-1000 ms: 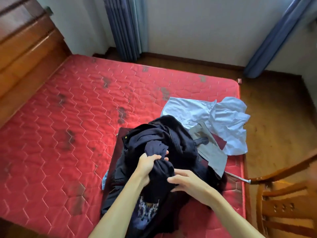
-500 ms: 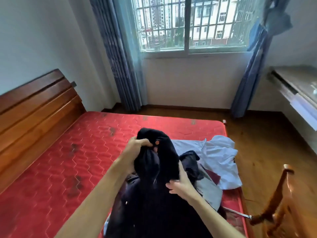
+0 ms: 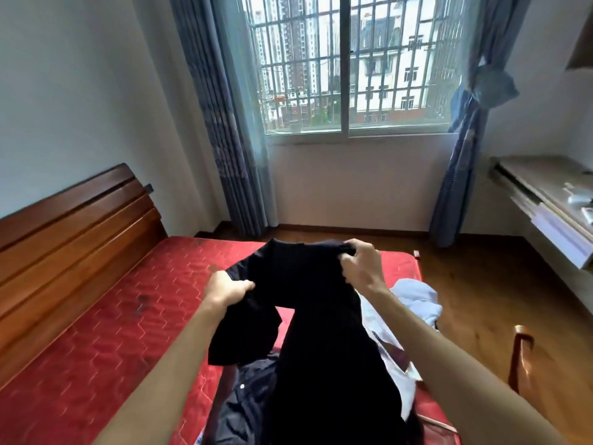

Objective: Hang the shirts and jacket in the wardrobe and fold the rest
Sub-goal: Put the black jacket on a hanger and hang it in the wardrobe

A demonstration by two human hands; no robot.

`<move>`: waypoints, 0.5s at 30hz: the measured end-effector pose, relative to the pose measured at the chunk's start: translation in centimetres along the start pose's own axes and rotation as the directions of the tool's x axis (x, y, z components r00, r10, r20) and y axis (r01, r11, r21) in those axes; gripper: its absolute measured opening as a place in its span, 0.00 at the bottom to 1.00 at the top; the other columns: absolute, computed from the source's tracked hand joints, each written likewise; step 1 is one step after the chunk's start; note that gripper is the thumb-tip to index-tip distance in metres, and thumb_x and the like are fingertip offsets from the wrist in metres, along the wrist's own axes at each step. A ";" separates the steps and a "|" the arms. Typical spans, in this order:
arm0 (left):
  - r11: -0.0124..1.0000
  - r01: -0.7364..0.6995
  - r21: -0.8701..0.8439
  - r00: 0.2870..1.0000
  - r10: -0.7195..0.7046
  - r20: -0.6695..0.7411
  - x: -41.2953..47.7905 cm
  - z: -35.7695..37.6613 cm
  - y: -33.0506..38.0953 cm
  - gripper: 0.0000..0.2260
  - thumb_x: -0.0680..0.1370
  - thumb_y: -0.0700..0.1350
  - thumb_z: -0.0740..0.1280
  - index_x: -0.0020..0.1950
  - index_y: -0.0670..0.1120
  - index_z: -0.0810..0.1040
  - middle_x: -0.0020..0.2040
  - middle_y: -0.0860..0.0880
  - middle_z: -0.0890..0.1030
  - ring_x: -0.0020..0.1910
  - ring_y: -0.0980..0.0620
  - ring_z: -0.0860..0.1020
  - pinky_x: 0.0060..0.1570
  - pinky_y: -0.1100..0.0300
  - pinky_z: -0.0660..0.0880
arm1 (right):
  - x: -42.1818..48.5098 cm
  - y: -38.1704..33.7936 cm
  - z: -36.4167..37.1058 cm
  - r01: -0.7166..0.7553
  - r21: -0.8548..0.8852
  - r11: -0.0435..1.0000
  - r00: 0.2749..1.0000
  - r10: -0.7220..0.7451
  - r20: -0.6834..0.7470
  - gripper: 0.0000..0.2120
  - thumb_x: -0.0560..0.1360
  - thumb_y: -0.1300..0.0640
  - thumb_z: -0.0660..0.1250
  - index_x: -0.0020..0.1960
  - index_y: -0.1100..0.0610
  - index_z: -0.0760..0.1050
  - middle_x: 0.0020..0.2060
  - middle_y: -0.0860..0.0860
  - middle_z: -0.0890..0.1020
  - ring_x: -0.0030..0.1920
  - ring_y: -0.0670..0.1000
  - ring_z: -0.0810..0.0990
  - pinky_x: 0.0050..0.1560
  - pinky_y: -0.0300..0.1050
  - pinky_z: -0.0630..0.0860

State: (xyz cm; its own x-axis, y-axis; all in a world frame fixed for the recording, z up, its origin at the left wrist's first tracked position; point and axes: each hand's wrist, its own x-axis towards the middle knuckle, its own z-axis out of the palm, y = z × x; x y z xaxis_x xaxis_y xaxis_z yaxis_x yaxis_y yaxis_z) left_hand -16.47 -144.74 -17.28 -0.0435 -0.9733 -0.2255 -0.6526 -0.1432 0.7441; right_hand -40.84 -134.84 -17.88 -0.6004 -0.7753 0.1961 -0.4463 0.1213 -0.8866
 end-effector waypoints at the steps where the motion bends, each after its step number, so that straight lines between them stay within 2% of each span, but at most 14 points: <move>1: 0.995 0.030 0.100 0.997 -0.024 -0.070 -0.3 0.5 -0.3 0.25 0.72 0.47 0.77 0.62 0.33 0.77 0.60 0.35 0.80 0.60 0.39 0.79 0.60 0.49 0.76 | 0.2 -1.5 -0.6 -0.016 0.079 0.997 1.000 0.016 -0.001 0.11 0.70 0.67 0.62 0.43 0.57 0.82 0.31 0.53 0.81 0.29 0.52 0.81 0.31 0.46 0.80; 3: 0.987 0.023 0.158 0.978 0.011 -0.210 -2.3 1.6 0.7 0.43 0.73 0.51 0.76 0.77 0.33 0.57 0.73 0.31 0.66 0.73 0.34 0.66 0.70 0.43 0.67 | 0.8 -4.6 -1.8 -0.064 0.251 0.966 0.998 0.067 -0.003 0.10 0.72 0.68 0.63 0.43 0.58 0.82 0.31 0.56 0.81 0.24 0.49 0.81 0.25 0.41 0.77; 4: 0.992 -0.058 0.114 0.953 0.089 -0.291 -3.8 2.0 1.7 0.48 0.73 0.53 0.75 0.79 0.35 0.48 0.76 0.31 0.58 0.76 0.34 0.59 0.72 0.41 0.62 | 1.1 -6.2 -2.4 -0.085 0.331 0.940 0.996 0.090 0.001 0.08 0.74 0.68 0.64 0.45 0.60 0.81 0.31 0.57 0.81 0.23 0.48 0.80 0.23 0.39 0.76; 5: 0.978 -0.206 0.044 0.909 0.208 -0.361 -5.4 2.6 2.8 0.49 0.74 0.54 0.74 0.80 0.38 0.45 0.78 0.33 0.56 0.77 0.36 0.57 0.73 0.42 0.61 | 1.4 -7.7 -3.0 -0.103 0.408 0.907 0.994 0.109 0.008 0.06 0.75 0.67 0.65 0.47 0.62 0.81 0.31 0.57 0.80 0.22 0.47 0.79 0.22 0.37 0.74; 6: 0.926 -0.377 -0.008 0.857 0.345 -0.383 -7.0 3.5 3.9 0.47 0.74 0.56 0.73 0.81 0.41 0.48 0.77 0.37 0.60 0.76 0.40 0.60 0.73 0.45 0.63 | 1.6 -9.2 -3.5 -0.109 0.470 0.876 0.993 0.115 0.016 0.05 0.76 0.67 0.65 0.49 0.63 0.80 0.31 0.57 0.80 0.22 0.47 0.79 0.21 0.37 0.73; 7: 0.860 -0.510 -0.028 0.814 0.471 -0.340 -8.7 4.5 5.0 0.45 0.73 0.59 0.72 0.80 0.45 0.51 0.76 0.41 0.64 0.75 0.44 0.64 0.73 0.48 0.65 | 1.6 -10.6 -3.9 -0.104 0.522 0.847 0.994 0.105 0.027 0.05 0.77 0.66 0.66 0.51 0.64 0.79 0.32 0.57 0.81 0.22 0.47 0.80 0.22 0.37 0.74; 8: 0.815 -0.580 -0.022 0.790 0.555 -0.262 -10.4 5.7 6.2 0.46 0.71 0.64 0.71 0.80 0.48 0.51 0.76 0.44 0.64 0.74 0.46 0.65 0.72 0.49 0.66 | 1.4 -11.9 -4.2 -0.096 0.561 0.822 0.995 0.086 0.043 0.05 0.77 0.67 0.67 0.52 0.64 0.79 0.32 0.57 0.81 0.23 0.48 0.80 0.23 0.38 0.76; 10: 0.814 -0.580 0.031 0.805 0.578 -0.130 -12.1 8.1 8.3 0.57 0.67 0.70 0.71 0.81 0.47 0.42 0.80 0.43 0.53 0.78 0.45 0.58 0.75 0.49 0.61 | 0.6 -14.3 -4.4 -0.091 0.629 0.772 0.995 0.046 0.088 0.07 0.77 0.67 0.68 0.54 0.65 0.79 0.33 0.58 0.82 0.25 0.49 0.82 0.26 0.39 0.80; 11: 0.847 -0.529 0.045 0.837 0.530 -0.133 -12.2 8.9 9.5 0.61 0.65 0.69 0.73 0.81 0.44 0.38 0.81 0.41 0.47 0.79 0.43 0.55 0.75 0.50 0.59 | -0.1 -15.1 -4.4 -0.099 0.656 0.748 0.993 0.029 0.117 0.07 0.76 0.68 0.68 0.54 0.65 0.79 0.33 0.59 0.82 0.26 0.50 0.83 0.28 0.40 0.80; 12: 0.878 -0.478 0.034 0.862 0.477 -0.172 -11.9 9.2 10.4 0.62 0.66 0.65 0.76 0.80 0.41 0.37 0.80 0.38 0.46 0.78 0.40 0.56 0.74 0.50 0.61 | -0.8 -15.7 -4.4 -0.111 0.674 0.730 0.989 0.013 0.148 0.08 0.76 0.69 0.67 0.54 0.64 0.79 0.34 0.59 0.83 0.28 0.52 0.84 0.29 0.40 0.81; 14: 0.875 -0.484 0.024 0.826 0.466 -0.317 -10.3 8.9 11.4 0.53 0.70 0.53 0.78 0.79 0.37 0.45 0.77 0.36 0.57 0.72 0.38 0.68 0.66 0.52 0.72 | -2.2 -16.1 -4.6 -0.132 0.700 0.702 0.977 -0.026 0.210 0.10 0.75 0.71 0.67 0.53 0.61 0.80 0.36 0.58 0.84 0.33 0.56 0.86 0.34 0.42 0.83; 15: 0.834 -0.551 0.025 0.765 0.518 -0.383 -9.4 8.4 11.4 0.44 0.72 0.48 0.76 0.78 0.37 0.53 0.73 0.37 0.65 0.66 0.40 0.74 0.59 0.57 0.75 | -2.7 -15.9 -5.0 -0.140 0.723 0.677 0.968 -0.059 0.243 0.12 0.74 0.72 0.67 0.55 0.61 0.81 0.38 0.58 0.85 0.37 0.58 0.87 0.37 0.43 0.84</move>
State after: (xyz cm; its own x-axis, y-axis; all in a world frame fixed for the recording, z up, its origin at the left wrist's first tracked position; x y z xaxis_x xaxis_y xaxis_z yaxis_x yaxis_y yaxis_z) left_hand -29.85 -135.71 -11.89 -0.0815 -0.8877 0.4532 -0.5389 0.4218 0.7291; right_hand -35.42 -131.59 -2.24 -0.3941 -0.9083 0.1406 0.2617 -0.2575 -0.9302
